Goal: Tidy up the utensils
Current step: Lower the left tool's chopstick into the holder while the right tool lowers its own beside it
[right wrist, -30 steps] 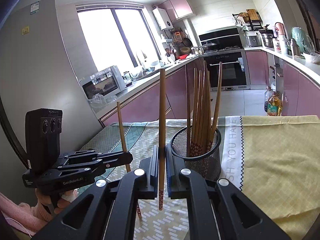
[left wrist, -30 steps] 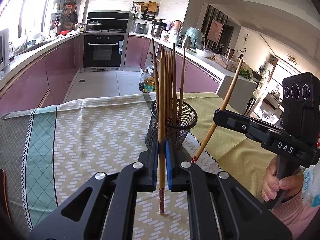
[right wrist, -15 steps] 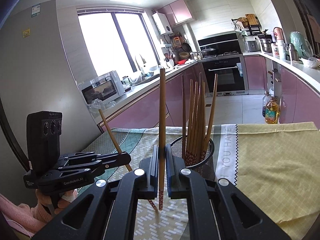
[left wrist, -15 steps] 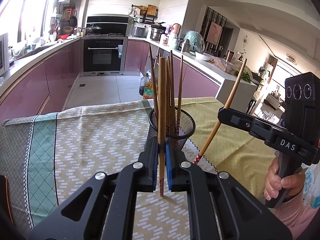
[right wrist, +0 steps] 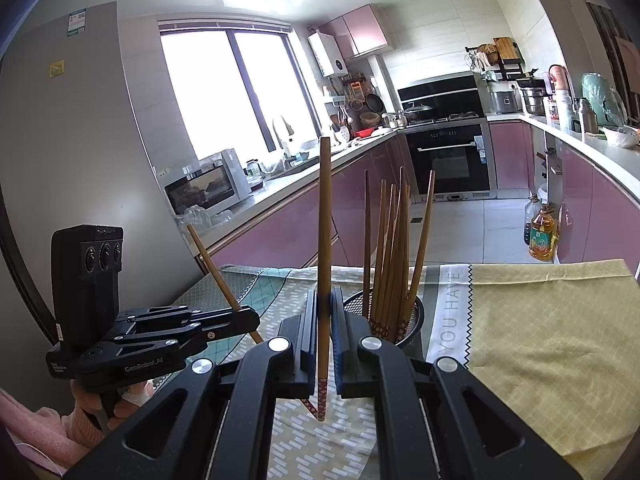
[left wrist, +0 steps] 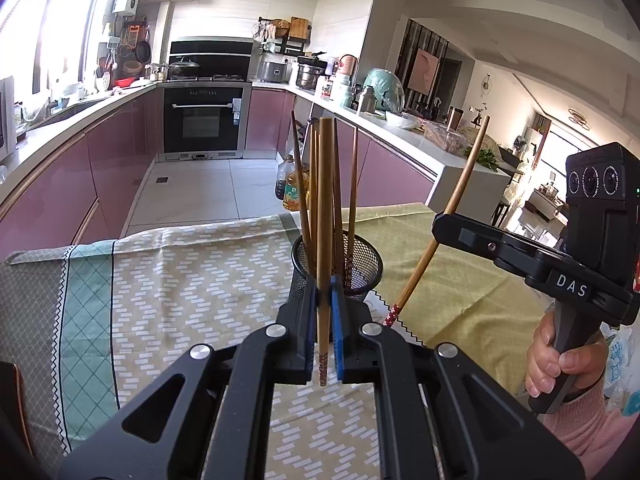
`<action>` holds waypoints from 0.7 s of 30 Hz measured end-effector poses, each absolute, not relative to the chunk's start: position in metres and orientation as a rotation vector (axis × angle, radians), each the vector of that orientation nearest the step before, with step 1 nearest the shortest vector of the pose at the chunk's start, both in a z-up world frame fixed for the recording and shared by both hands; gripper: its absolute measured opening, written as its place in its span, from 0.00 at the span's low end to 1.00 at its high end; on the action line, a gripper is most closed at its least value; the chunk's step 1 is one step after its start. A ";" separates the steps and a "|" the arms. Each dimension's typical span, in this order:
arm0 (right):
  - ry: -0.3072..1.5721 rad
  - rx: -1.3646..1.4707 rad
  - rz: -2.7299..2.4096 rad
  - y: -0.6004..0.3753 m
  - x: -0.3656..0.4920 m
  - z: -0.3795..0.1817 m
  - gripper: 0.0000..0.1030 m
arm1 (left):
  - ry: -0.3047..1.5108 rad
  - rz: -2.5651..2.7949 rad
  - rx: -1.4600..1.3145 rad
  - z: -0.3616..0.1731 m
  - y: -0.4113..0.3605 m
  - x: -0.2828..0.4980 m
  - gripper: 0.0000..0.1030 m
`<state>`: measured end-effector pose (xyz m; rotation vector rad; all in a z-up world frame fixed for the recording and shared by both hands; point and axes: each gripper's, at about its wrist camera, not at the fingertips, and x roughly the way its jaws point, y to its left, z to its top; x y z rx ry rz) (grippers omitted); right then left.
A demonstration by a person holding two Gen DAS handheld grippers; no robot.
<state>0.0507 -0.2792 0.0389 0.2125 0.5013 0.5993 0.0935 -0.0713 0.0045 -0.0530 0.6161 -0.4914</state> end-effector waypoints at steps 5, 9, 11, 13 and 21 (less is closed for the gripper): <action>0.499 0.214 0.597 -0.280 0.053 0.041 0.05 | 0.606 -0.495 -0.052 0.007 -0.070 0.092 0.07; 0.500 0.214 0.598 -0.281 0.053 0.041 0.05 | 0.600 -0.499 -0.051 0.009 -0.070 0.092 0.07; 0.498 0.214 0.599 -0.281 0.053 0.041 0.05 | 0.600 -0.501 -0.052 0.011 -0.070 0.093 0.07; 0.498 0.211 0.599 -0.281 0.054 0.041 0.06 | 0.598 -0.503 -0.050 0.012 -0.070 0.092 0.07; 0.487 0.204 0.596 -0.279 0.056 0.050 0.05 | 0.584 -0.505 -0.053 0.020 -0.068 0.092 0.07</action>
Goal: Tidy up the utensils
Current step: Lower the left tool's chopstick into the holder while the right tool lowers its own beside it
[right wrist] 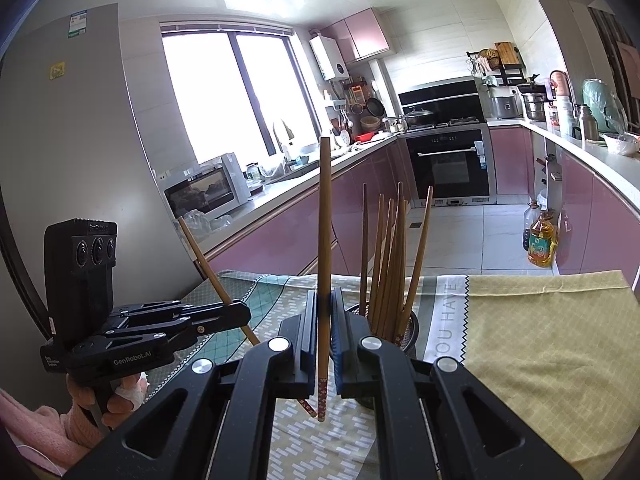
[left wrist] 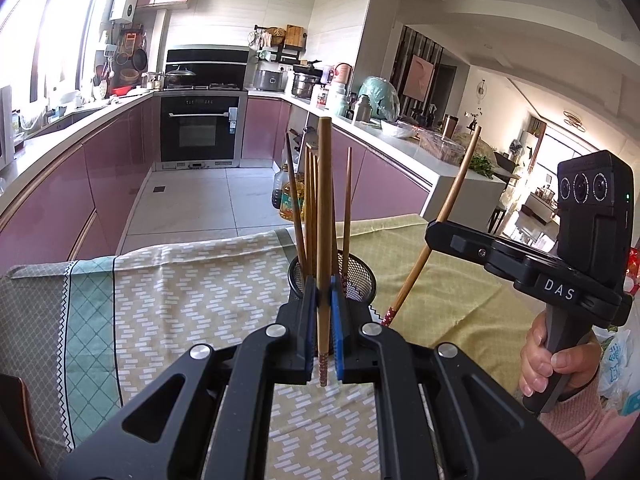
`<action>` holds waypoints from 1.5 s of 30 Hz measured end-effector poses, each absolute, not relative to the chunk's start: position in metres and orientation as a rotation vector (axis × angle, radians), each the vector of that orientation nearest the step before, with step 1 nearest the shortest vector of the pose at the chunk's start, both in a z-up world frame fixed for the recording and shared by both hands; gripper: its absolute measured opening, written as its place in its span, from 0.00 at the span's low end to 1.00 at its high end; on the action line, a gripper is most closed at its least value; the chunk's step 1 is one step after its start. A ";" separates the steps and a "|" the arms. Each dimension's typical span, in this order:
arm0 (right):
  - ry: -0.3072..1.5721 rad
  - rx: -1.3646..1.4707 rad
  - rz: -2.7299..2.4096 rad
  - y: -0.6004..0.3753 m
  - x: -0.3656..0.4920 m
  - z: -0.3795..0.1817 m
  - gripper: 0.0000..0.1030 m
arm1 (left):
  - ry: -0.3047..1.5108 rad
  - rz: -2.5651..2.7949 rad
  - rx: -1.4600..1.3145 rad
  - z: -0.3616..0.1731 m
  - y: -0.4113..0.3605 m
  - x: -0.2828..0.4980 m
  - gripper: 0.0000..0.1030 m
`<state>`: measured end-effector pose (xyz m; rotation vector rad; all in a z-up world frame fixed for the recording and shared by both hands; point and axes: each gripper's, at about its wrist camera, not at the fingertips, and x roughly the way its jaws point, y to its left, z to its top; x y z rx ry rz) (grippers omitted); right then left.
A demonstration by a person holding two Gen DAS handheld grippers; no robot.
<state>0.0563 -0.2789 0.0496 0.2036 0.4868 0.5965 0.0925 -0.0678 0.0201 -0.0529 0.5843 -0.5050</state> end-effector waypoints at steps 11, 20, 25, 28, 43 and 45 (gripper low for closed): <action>0.470 0.200 0.600 -0.280 0.057 0.058 0.05 | 0.553 -0.515 -0.060 0.034 -0.064 0.091 0.07; 0.460 0.196 0.606 -0.280 0.060 0.064 0.05 | 0.534 -0.517 -0.062 0.045 -0.063 0.091 0.07; 0.454 0.192 0.608 -0.281 0.061 0.067 0.05 | 0.523 -0.523 -0.065 0.050 -0.063 0.090 0.07; 0.450 0.190 0.607 -0.282 0.061 0.069 0.05 | 0.513 -0.525 -0.067 0.054 -0.062 0.088 0.07; 0.431 0.192 0.607 -0.283 0.070 0.080 0.05 | 0.468 -0.539 -0.069 0.069 -0.057 0.072 0.07; 0.428 0.190 0.606 -0.283 0.071 0.081 0.05 | 0.466 -0.543 -0.074 0.070 -0.056 0.072 0.07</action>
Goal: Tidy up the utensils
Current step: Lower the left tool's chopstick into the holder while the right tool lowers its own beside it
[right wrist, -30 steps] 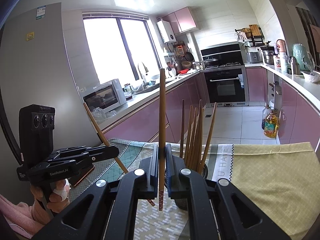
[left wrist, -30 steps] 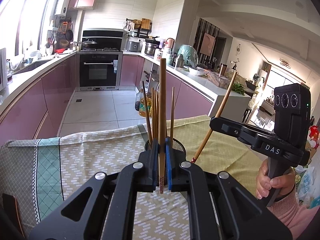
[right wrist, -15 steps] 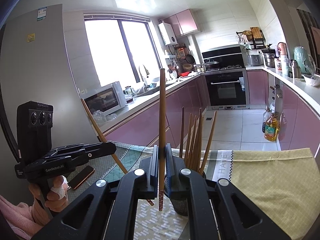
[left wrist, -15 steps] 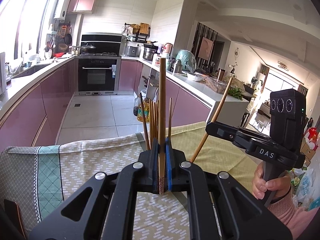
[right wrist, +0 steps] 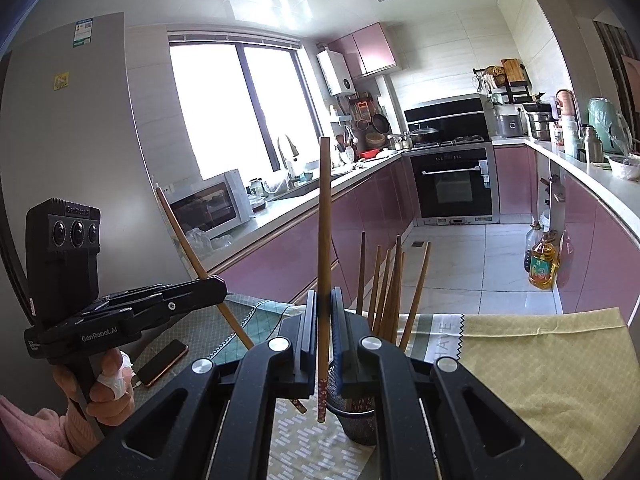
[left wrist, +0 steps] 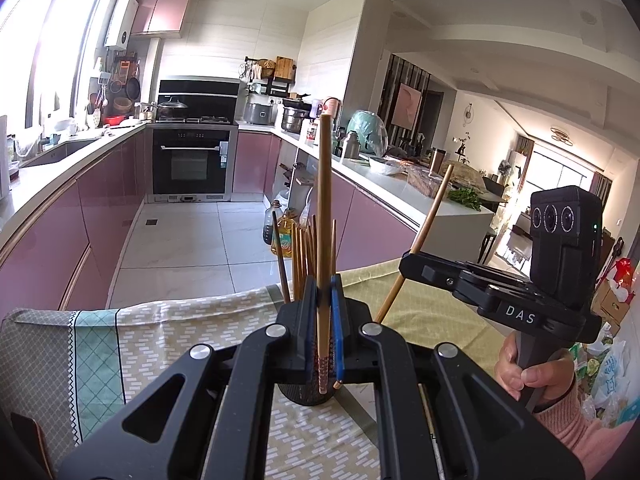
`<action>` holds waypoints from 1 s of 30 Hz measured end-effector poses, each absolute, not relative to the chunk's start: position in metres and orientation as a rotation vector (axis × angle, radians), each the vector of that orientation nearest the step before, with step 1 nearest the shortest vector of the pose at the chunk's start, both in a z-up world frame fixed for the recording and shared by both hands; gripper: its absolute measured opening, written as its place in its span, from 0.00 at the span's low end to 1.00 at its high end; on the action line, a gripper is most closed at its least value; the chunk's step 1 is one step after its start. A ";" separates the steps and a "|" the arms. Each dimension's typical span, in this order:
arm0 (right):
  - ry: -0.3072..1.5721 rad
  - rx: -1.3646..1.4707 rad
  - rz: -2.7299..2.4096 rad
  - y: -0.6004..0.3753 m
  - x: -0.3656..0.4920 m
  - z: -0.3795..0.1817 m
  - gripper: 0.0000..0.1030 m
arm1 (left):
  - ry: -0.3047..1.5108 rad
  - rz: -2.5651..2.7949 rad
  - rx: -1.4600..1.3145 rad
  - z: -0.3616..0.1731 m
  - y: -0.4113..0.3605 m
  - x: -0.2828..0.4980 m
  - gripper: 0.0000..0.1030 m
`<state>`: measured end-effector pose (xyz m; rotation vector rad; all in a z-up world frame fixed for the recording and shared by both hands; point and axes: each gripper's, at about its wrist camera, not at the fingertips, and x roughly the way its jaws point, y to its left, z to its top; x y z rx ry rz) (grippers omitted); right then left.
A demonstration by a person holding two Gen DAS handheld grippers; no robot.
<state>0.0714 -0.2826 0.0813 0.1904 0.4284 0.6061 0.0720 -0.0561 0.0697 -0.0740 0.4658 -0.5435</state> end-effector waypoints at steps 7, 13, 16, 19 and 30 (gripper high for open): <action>0.417 0.186 0.601 -0.284 0.074 0.085 0.06 | 0.447 -0.540 -0.075 0.077 -0.053 0.072 0.07; 0.416 0.189 0.596 -0.283 0.077 0.086 0.05 | 0.450 -0.531 -0.082 0.081 -0.054 0.076 0.07; 0.420 0.194 0.596 -0.284 0.080 0.086 0.06 | 0.451 -0.531 -0.081 0.082 -0.056 0.075 0.07; 0.426 0.199 0.594 -0.284 0.084 0.085 0.05 | 0.452 -0.532 -0.076 0.084 -0.059 0.074 0.07; 0.439 0.200 0.574 -0.285 0.091 0.083 0.05 | 0.462 -0.527 -0.046 0.084 -0.069 0.076 0.07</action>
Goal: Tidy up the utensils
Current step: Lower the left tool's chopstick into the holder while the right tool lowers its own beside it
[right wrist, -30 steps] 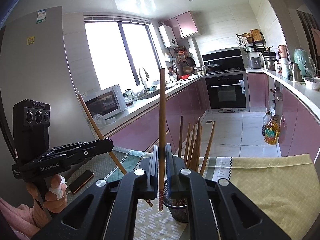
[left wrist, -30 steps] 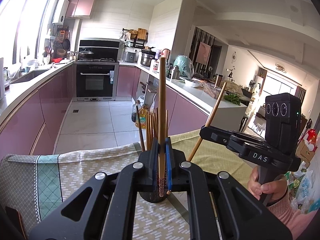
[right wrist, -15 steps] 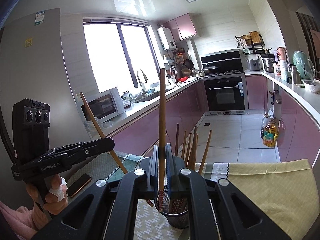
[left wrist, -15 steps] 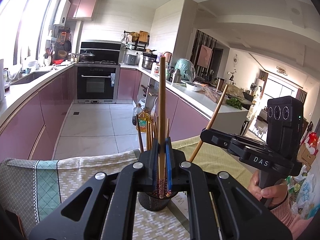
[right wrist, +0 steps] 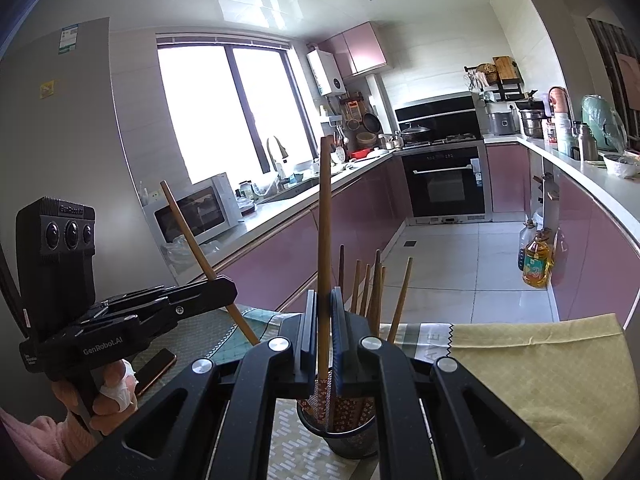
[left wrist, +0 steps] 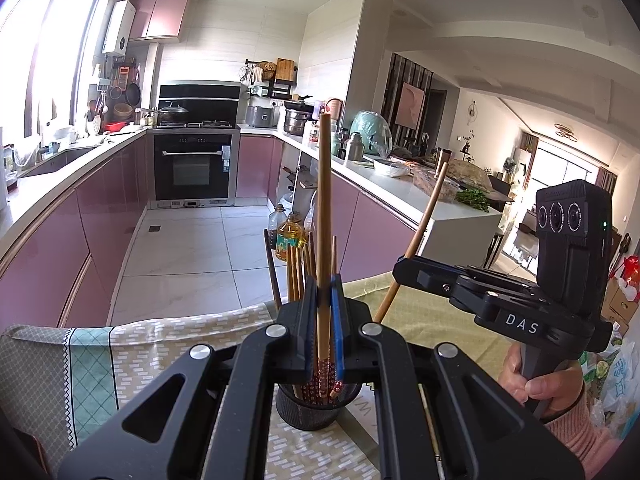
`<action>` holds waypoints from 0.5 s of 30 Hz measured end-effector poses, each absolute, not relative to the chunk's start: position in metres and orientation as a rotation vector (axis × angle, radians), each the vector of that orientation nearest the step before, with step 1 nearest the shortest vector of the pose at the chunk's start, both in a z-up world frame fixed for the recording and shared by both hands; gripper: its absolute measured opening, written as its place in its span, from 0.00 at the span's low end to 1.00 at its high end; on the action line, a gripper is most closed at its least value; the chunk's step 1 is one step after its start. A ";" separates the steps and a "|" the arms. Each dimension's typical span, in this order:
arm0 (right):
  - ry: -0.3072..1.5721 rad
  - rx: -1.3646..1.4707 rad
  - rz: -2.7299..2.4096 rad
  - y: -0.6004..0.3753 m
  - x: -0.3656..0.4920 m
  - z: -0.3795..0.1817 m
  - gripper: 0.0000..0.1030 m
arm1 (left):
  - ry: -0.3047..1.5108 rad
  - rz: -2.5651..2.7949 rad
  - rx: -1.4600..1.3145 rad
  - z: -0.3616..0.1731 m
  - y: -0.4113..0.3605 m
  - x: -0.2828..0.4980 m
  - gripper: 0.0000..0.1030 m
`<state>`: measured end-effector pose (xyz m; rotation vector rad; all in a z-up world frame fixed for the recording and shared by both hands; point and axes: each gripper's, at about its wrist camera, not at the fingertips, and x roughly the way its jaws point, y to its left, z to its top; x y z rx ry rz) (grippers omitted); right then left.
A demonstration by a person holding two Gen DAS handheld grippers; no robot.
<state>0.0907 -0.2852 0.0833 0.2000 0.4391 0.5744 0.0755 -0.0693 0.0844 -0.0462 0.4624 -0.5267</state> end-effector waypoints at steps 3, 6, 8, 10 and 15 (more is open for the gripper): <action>0.444 0.205 0.568 -0.285 0.092 0.082 0.05 | 0.471 -0.522 -0.046 0.084 -0.069 0.078 0.07; 0.450 0.210 0.564 -0.287 0.095 0.080 0.05 | 0.480 -0.520 -0.045 0.083 -0.069 0.083 0.07; 0.453 0.211 0.561 -0.287 0.096 0.079 0.05 | 0.485 -0.518 -0.044 0.083 -0.071 0.085 0.07; 0.457 0.213 0.558 -0.288 0.097 0.077 0.05 | 0.491 -0.517 -0.043 0.082 -0.073 0.088 0.07; 0.464 0.220 0.551 -0.289 0.101 0.076 0.05 | 0.508 -0.514 -0.042 0.079 -0.075 0.094 0.07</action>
